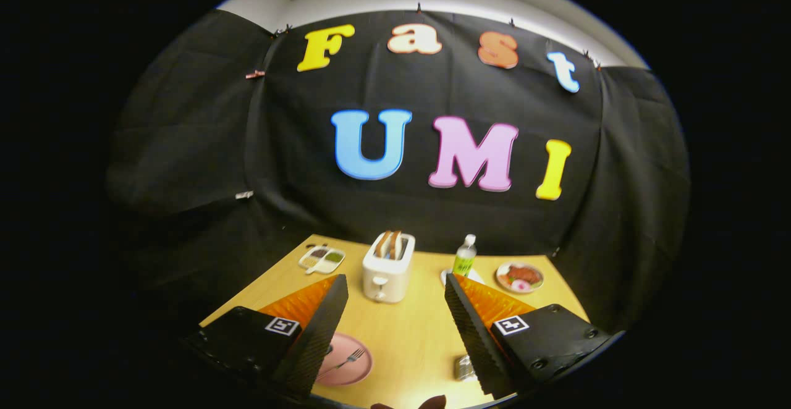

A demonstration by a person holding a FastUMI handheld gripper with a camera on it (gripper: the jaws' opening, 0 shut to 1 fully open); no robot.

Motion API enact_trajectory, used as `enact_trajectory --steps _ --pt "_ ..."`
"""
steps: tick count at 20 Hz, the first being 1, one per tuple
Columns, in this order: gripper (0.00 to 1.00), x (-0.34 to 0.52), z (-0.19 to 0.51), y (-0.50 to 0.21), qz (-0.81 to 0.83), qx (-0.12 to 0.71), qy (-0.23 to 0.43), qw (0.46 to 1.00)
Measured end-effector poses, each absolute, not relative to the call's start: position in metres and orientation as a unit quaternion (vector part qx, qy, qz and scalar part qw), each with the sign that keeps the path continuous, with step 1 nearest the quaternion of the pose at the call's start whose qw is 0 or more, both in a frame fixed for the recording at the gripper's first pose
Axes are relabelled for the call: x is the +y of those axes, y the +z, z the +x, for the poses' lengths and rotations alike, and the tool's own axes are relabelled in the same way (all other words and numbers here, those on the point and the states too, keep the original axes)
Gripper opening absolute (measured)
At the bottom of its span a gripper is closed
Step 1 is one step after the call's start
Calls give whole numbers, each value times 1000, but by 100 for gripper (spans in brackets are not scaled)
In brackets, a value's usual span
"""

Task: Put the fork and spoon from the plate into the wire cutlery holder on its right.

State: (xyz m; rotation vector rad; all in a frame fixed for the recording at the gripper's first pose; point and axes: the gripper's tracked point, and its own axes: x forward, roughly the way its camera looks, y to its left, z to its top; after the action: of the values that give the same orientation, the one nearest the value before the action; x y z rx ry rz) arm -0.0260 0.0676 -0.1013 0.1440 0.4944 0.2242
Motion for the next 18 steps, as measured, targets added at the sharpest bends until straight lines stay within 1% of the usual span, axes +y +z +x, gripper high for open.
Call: enact_trajectory --steps 2,3,7,10,11,12,13,14,16,18 --pt "98 98 -47 -134 129 336 154 920" --pt "98 110 -59 -151 156 381 166 896" --pt "98 136 -100 -245 192 548 152 800" --pt "96 165 -121 -292 227 620 147 737" --pt "92 172 -126 -303 239 637 141 719" --pt "92 180 -131 -316 247 653 136 702" --pt "88 185 -137 -325 255 671 131 684" --pt "87 194 -139 -336 263 683 126 670" --pt "80 207 -141 -356 270 701 115 650" --pt "80 215 -141 -375 265 711 100 644"
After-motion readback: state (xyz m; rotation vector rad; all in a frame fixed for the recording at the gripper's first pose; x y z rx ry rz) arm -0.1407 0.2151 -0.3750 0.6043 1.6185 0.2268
